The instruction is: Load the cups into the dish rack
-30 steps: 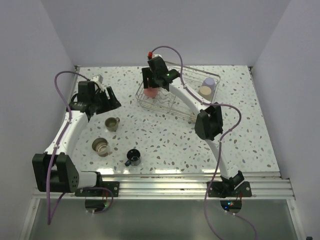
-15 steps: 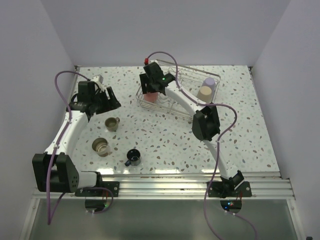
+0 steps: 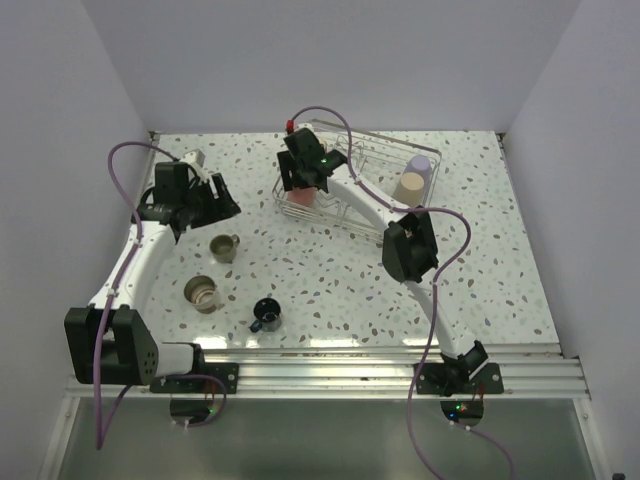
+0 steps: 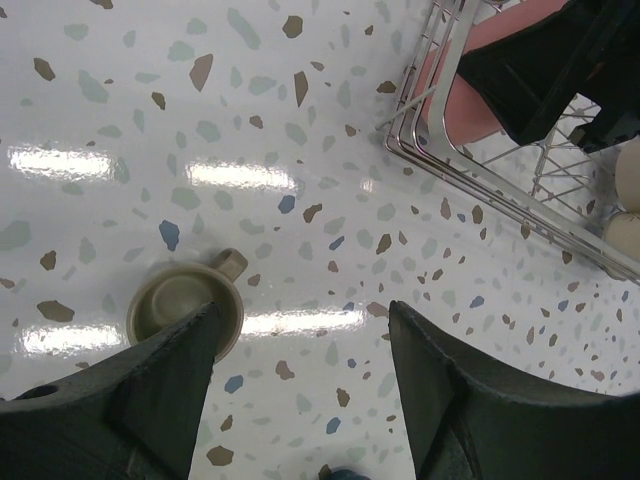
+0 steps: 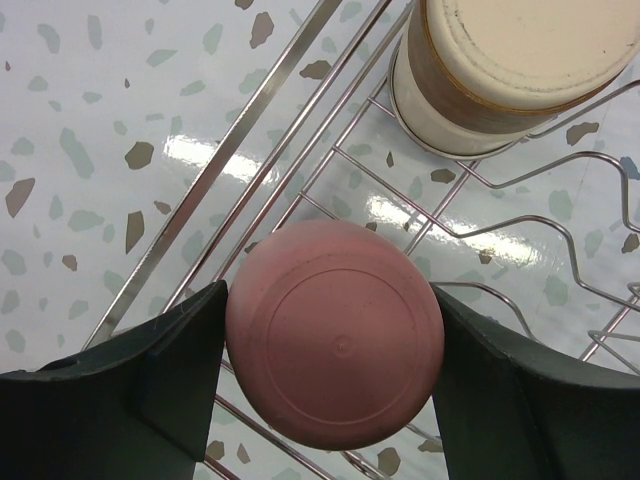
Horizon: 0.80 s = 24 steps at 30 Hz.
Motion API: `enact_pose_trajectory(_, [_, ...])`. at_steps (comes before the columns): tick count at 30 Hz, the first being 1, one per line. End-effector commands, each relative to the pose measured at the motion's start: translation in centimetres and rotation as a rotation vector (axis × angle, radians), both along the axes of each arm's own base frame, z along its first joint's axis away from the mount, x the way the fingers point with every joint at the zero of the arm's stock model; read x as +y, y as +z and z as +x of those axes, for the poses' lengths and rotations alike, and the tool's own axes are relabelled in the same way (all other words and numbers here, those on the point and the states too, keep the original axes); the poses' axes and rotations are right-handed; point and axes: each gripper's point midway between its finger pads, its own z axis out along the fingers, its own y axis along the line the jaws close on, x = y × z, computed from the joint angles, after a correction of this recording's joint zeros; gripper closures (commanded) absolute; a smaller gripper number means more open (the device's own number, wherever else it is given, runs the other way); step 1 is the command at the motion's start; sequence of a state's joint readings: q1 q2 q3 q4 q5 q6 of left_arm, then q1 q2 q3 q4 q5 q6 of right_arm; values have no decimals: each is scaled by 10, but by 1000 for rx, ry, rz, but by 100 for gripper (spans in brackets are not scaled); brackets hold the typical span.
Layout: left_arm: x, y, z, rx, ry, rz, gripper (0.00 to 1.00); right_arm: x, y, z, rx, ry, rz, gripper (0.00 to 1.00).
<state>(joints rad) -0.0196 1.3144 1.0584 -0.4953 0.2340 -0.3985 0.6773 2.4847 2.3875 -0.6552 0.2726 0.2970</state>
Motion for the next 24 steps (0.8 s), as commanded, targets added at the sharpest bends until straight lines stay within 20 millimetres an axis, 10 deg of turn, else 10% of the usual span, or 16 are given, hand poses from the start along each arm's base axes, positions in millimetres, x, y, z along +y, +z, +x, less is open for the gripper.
enact_pose_trajectory(1, [4, 9, 5, -43, -17, 18, 28, -9, -1, -5, 10, -13, -46, 45])
enact_pose_trajectory(9, [6, 8, 5, -41, -11, 15, 28, -1, 30, -10, -22, 3, 2, 4])
enact_pose_trajectory(15, [8, 10, 3, -44, -4, 23, 28, 3, 74, -12, -79, 10, 60, 1])
enact_pose_trajectory(24, [19, 5, -3, -29, 61, 20, 28, -10, 217, -34, -277, 15, 245, 1])
